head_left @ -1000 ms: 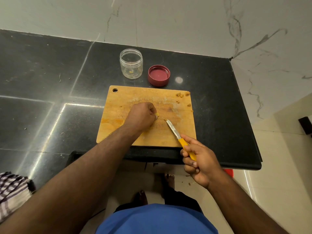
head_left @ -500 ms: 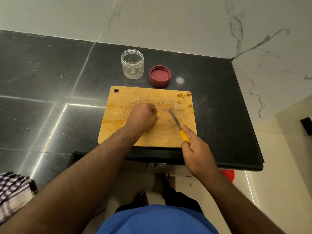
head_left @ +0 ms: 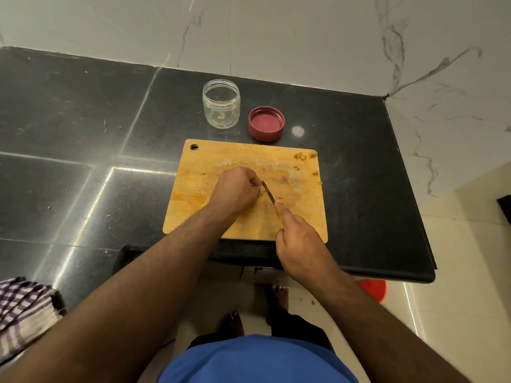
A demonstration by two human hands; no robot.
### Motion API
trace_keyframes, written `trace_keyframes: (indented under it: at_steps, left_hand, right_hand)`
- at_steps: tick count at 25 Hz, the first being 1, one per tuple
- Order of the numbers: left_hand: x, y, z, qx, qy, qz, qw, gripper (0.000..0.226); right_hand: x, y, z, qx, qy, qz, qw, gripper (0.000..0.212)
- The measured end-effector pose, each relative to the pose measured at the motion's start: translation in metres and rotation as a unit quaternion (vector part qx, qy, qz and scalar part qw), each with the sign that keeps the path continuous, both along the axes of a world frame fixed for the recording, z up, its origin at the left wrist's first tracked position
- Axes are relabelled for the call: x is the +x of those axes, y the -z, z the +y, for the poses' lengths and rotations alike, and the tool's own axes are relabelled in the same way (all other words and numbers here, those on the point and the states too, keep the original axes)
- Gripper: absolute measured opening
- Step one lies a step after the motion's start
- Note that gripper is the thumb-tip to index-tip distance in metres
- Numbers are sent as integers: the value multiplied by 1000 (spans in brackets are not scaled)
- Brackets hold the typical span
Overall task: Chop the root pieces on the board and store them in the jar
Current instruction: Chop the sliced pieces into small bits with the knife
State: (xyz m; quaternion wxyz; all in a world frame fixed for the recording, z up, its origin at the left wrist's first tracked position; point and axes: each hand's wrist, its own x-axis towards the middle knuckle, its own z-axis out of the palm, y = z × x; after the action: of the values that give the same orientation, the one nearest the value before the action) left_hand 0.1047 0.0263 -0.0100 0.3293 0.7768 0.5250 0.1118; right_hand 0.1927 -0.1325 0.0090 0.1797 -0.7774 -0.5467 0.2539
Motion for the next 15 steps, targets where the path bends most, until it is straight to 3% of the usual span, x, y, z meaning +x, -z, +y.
trace_keyframes:
  at_steps: [5,9,15]
  left_hand:
    - [2,-3,0,-3,-5,6,1000,12]
    - [1,-5,0,-11,-5,9,1000,7]
    - [-2,-6,-1,-9,14,14,1000,21]
  right_hand:
    - [-1,0,10,-41,-18,-33,998,59]
    - [-5,-2,-15,-29,-14,-8,999,58]
    - [7,-10,-29,30,24,30,999,55]
